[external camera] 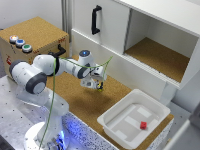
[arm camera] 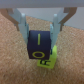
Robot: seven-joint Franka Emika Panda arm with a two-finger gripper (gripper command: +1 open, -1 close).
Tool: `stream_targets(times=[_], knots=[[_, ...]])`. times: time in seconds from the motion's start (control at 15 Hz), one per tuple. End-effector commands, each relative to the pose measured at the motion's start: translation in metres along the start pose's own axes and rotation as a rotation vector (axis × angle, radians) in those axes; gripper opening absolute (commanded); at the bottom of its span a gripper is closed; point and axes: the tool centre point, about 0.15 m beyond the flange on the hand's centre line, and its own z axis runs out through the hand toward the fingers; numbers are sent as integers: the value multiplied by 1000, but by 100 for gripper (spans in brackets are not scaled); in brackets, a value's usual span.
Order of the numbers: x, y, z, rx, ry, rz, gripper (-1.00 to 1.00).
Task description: Place the purple block on top of the yellow block
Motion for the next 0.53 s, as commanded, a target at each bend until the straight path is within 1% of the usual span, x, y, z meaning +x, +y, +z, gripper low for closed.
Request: stream_targets(times=[0.0, 0.27, 0.33, 0.47], knots=[[51, 24, 19, -6, -136, 51, -100], [50, 25, 22, -10, -142, 51, -100], [29, 17, 12, -2, -38, 30, -100], [24, 18, 12, -13, -40, 54, -100]])
